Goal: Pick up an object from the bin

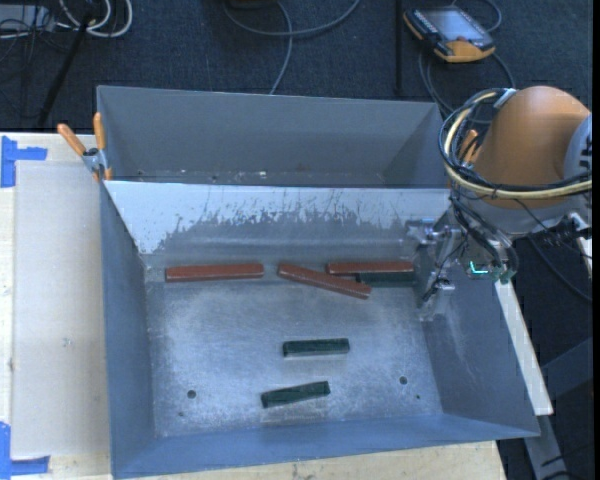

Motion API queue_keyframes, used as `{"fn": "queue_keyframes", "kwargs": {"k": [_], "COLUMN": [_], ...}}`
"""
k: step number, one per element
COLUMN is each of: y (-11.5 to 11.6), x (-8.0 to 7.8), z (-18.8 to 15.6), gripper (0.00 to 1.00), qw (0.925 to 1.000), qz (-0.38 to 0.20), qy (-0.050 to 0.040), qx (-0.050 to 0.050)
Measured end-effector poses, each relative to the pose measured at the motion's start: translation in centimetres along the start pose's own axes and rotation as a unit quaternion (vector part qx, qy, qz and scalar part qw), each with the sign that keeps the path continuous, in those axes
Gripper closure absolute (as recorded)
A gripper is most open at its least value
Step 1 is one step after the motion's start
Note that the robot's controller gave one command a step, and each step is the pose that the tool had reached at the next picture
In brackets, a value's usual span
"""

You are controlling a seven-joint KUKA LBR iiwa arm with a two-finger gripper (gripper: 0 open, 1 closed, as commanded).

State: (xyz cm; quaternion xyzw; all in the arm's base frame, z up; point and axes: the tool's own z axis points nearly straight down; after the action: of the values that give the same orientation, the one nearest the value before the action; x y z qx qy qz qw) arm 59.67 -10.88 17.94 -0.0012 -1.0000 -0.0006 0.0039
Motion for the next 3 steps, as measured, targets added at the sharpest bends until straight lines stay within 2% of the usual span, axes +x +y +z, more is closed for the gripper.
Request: {"fn": "queue_keyframes", "kwargs": {"k": [1,2,3], "y": [8.6,11.2,16.0], "x": [-1.6,4.6,1.9], "z": [4.2,8.0,11.2], "gripper": [0.0,0.0,0.0], "qw": [0.9998,0.9296,0.9222], "qz": [-0.019,-0.368,-0.387], "qy": [-0.0019,-0.0011,-0.0043], "qx": [-0.001,0.001,0.0]}}
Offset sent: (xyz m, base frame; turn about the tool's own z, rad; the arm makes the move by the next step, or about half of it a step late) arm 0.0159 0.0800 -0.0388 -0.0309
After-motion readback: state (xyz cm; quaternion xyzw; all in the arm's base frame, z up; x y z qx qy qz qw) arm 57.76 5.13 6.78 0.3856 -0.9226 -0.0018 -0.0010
